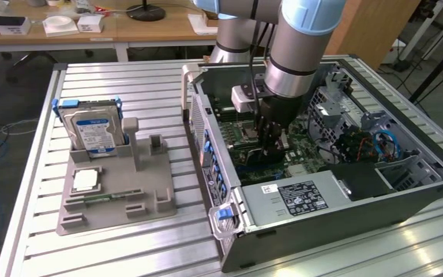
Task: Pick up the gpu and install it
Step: 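Insert the gpu into the slot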
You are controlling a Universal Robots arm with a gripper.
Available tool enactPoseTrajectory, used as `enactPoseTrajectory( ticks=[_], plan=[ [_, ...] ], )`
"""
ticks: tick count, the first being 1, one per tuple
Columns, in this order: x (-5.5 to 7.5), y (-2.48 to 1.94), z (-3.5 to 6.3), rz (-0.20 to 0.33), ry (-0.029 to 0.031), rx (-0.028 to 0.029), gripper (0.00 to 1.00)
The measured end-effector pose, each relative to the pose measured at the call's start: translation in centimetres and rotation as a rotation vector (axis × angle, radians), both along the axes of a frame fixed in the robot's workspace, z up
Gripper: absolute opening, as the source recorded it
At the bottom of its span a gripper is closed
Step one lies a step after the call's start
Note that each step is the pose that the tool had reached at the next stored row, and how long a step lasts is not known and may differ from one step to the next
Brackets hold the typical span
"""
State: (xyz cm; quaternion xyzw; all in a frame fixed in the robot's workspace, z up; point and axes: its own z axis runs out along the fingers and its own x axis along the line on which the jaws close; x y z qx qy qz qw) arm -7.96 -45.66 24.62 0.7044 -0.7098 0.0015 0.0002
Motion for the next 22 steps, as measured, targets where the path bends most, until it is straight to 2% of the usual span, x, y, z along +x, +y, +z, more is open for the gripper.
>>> enactPoseTrajectory(
  ticks=[12,14,22],
  plan=[
    [0.0,-0.01,-0.16,0.0,-0.0001,-0.0003,0.26],
    [0.0,0.01,-0.26,0.0,-0.0008,0.0012,0.26],
    [0.0,0.0,-0.21,0.0,-0.0003,0.0001,0.26]
  ],
)
